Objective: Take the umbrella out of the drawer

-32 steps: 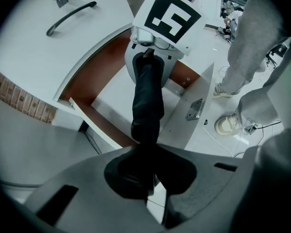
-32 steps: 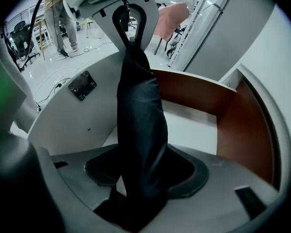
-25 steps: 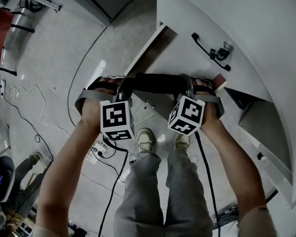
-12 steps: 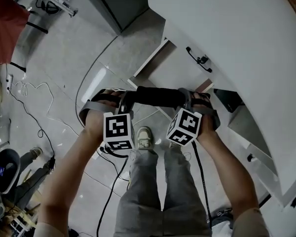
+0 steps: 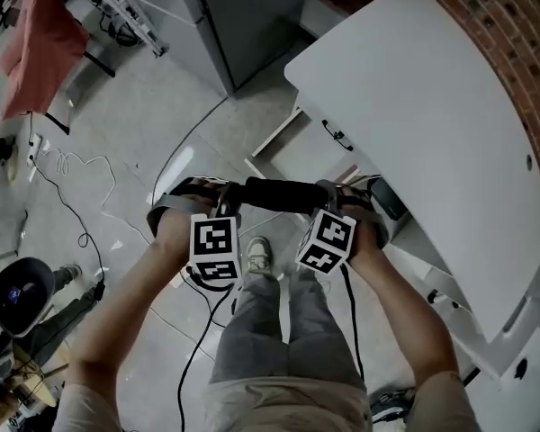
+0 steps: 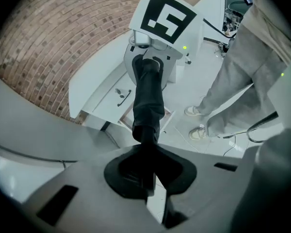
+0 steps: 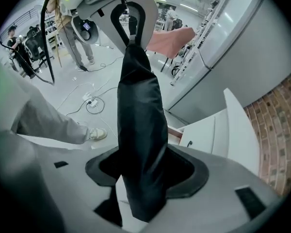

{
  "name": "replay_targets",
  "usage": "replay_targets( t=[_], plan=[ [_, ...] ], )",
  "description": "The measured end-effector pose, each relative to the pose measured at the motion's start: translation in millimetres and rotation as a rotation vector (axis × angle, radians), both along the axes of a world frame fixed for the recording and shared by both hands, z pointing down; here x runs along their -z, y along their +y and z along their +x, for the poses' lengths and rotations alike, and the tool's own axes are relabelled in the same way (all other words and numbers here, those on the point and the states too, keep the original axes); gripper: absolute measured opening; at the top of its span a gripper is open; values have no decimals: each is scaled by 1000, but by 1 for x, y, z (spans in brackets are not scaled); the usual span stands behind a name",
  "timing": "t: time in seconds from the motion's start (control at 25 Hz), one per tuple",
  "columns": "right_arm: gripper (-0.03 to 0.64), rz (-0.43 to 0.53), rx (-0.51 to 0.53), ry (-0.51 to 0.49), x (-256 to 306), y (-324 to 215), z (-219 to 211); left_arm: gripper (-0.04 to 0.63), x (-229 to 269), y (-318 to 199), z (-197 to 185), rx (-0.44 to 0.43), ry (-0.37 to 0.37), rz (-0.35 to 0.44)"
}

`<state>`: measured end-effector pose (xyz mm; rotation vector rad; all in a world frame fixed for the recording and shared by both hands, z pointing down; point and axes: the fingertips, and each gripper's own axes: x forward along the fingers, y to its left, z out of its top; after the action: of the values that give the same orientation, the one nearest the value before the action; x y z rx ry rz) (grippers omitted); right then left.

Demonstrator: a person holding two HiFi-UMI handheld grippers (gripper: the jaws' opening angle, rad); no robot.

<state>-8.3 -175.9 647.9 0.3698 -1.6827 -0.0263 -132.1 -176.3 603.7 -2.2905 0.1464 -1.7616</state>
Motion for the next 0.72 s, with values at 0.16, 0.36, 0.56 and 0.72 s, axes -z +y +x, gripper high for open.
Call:
replay_targets(
  t=[0.16,0.36,0.56,0.72],
  plan=[
    [249,15,13,9,75,20,-15,31,76,22,-15,9,10,22],
    [249,55,43,18,160,60,-27,31,157,66,-28,-3,3,67],
    [249,90,51,26,240,73,-29,31,236,80,-30,12,9,99],
    [249,127,67,44,291,76,-29,31,286,89,-31,40,21,136]
  ],
)
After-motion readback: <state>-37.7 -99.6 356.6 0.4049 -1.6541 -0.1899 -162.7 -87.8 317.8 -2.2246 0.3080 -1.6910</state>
